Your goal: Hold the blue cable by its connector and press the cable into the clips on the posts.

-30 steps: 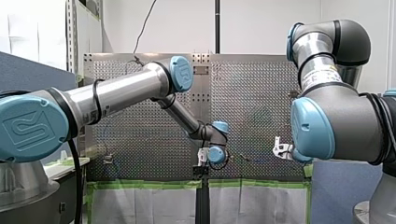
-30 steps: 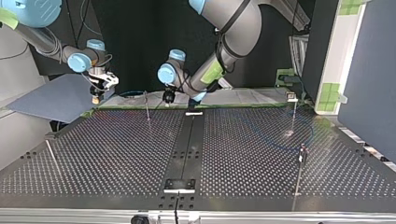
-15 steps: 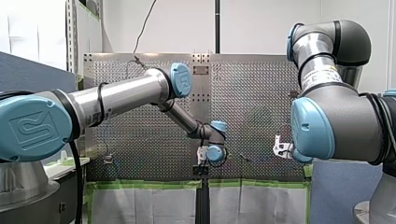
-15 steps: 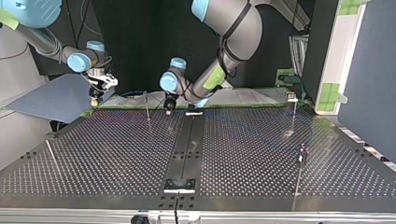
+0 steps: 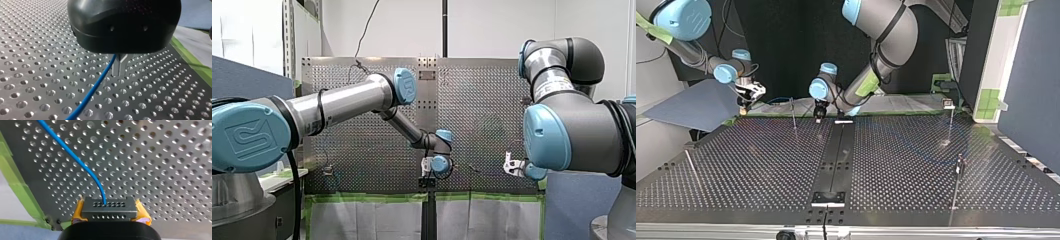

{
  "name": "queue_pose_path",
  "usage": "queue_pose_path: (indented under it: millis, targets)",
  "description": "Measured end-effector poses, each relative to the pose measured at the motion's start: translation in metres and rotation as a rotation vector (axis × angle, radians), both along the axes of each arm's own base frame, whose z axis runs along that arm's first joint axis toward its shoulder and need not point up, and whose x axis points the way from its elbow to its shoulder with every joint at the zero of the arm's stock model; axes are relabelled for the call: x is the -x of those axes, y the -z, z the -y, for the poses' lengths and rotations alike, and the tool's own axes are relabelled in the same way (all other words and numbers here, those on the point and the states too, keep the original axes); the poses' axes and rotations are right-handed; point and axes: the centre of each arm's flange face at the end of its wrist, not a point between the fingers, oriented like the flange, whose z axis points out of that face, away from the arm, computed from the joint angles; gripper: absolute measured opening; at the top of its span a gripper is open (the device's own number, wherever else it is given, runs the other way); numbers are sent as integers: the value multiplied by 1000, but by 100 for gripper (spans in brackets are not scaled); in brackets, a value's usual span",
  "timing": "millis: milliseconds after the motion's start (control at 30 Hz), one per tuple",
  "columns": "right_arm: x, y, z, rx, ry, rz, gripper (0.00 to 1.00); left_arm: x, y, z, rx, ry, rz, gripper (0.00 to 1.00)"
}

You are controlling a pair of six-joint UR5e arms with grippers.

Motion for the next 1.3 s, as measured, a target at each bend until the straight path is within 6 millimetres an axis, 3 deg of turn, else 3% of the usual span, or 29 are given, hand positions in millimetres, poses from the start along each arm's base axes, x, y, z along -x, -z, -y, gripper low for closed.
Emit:
queue_pose_path:
  millis: [167, 567, 900, 1133, 1167, 1200, 1267, 1300]
  targets:
    - [-2, -1, 12, 1, -6, 3, 0, -6, -6, 0, 11, -16, 17, 0]
    - [2, -29, 57, 87, -16, 25, 0, -18, -14, -7, 16, -66, 36, 0]
    - [5, -10, 69, 68, -29, 32, 0, -21, -18, -5, 20, -67, 43, 0]
    - [1, -15, 77, 72, -48, 31, 0, -20, -18, -5, 17, -67, 41, 0]
    - [0, -15, 77, 71, -52, 30, 0, -18, -16, -5, 14, -64, 39, 8]
    - [-1, -15, 77, 69, -57, 30, 0, -16, -14, -5, 8, -57, 38, 8]
    - [-4, -15, 77, 66, -66, 29, 0, -13, -9, -5, -4, -46, 36, 36]
    - [-4, -15, 76, 64, -69, 29, 0, -9, -5, -6, -17, -40, 34, 36]
